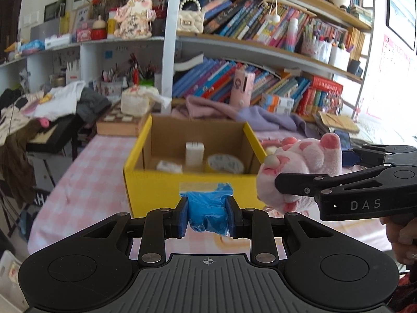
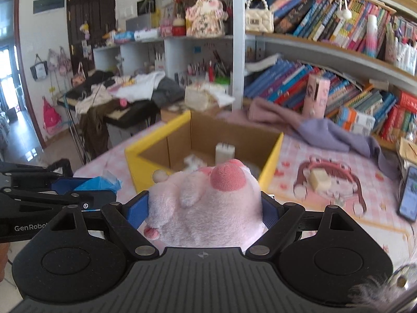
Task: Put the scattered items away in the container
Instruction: 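Lift and carry the blue packet and plush pig toward the yellow box with both tools, then open the left tool to drop the blue packet while the right tool drops the plush pig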
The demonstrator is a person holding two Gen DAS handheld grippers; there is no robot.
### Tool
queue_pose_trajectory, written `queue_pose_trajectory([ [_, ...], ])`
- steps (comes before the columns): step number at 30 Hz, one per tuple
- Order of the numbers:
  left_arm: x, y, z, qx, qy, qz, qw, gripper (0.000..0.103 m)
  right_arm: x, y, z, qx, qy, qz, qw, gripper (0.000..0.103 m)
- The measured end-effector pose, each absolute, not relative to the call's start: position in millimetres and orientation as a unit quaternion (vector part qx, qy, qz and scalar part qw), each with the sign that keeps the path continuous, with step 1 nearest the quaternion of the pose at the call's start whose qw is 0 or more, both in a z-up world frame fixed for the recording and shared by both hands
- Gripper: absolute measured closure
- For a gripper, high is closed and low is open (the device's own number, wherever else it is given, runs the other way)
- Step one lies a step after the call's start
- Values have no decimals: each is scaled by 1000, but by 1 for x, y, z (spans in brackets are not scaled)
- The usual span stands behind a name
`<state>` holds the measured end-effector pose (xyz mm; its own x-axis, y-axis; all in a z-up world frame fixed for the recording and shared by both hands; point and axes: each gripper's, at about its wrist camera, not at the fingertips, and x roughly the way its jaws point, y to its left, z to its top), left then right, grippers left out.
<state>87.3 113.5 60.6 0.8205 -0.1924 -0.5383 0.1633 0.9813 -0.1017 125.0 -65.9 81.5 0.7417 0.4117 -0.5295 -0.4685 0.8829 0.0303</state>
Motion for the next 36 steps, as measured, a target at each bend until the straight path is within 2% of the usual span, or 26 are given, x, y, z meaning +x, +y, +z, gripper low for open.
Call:
queue_pose_trajectory([
  [11,176,117,81,1,270,-79,960,76,212,-45,96,-81,221,259,937,19],
  [24,289,113,47,65,349,-74,932,76,296,-11,45,-185,278,290,897,18],
  [36,353,103,9,96,413,-74,903,76,323,12,8,-267,319,335,845,16],
])
